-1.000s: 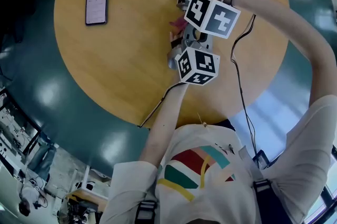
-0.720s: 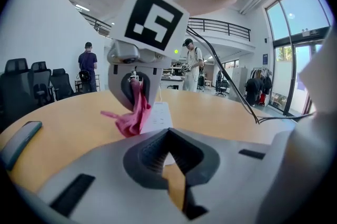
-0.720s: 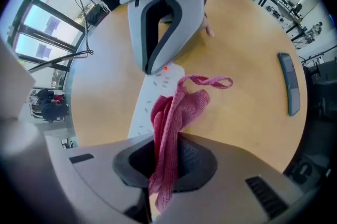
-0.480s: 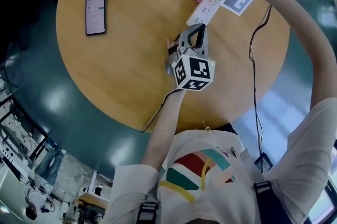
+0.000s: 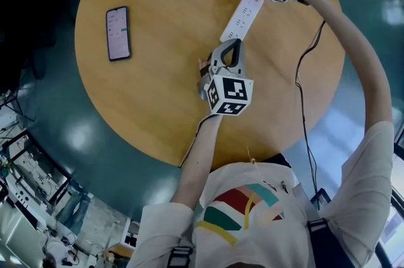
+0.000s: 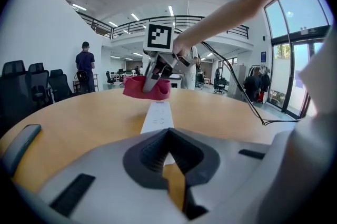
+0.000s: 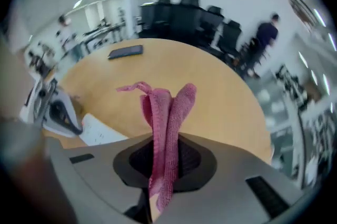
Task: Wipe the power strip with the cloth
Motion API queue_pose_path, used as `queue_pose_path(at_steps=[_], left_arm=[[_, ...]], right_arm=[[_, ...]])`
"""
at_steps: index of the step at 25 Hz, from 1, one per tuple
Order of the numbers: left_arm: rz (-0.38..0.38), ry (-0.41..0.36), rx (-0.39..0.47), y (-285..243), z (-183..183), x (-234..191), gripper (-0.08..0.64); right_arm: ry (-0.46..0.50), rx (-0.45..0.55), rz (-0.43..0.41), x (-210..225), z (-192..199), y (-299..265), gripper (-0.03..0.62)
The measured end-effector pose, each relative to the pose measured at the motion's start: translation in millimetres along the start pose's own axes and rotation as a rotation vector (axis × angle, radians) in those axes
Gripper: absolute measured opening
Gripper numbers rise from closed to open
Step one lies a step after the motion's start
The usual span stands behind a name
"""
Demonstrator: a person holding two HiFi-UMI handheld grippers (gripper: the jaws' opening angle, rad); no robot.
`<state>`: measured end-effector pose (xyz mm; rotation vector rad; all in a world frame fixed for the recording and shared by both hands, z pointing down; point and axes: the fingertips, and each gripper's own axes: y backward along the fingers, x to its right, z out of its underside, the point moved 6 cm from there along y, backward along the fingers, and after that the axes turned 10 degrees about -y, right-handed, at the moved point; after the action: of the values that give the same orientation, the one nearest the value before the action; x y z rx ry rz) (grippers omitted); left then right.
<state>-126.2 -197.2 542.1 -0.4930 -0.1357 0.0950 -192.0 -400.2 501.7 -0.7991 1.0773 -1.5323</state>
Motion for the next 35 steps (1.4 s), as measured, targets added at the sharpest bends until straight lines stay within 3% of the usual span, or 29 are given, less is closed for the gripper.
queue_pose_path(at_steps=[2, 4, 7, 14, 22, 25, 28, 29, 32, 35], left_arm=[[0.0, -0.002, -0.008, 0, 0, 0, 0.028], [-0.004, -0.003, -0.01, 0, -2, 1, 0.028], [-0.008, -0.011, -0.018, 1, -7, 3, 0.026], [-0.016, -0.032, -0.033, -2, 7, 0, 0.028], [-0.019, -0.05, -0.04, -4, 2, 2, 0.027], [-0.011, -0.052, -0.047, -5, 1, 3, 0.028], [0.01, 0.018, -0.044, 2, 0, 3, 0.028], [0.005, 0.06, -0.011, 12, -4, 2, 0.028], [-0.06, 0.157, 0.2, 66, -39, -3, 0.028], [-0.073, 0.172, 0.326, 113, -75, 4, 0.028]], right_arm=[[-0.269, -0.003, -0.029, 11, 14, -1, 0.038], [-0.386, 0.018, -0.058, 13, 24, -1, 0.039], [-0.372, -0.01, -0.086, 6, 37, -1, 0.038], [-0.375, -0.046, -0.038, -14, 62, 1, 0.038], [-0.542, -0.021, -0.062, -39, 119, 11, 0.04], [-0.61, 0.098, -0.026, -45, 118, 30, 0.04], [-0.677, 0.257, 0.012, -56, 108, 64, 0.038], [-0.69, 0.334, 0.035, -62, 104, 79, 0.04], [-0.736, 0.652, 0.147, -98, 101, 131, 0.038], [-0.777, 0.931, 0.233, -171, 118, 165, 0.038]])
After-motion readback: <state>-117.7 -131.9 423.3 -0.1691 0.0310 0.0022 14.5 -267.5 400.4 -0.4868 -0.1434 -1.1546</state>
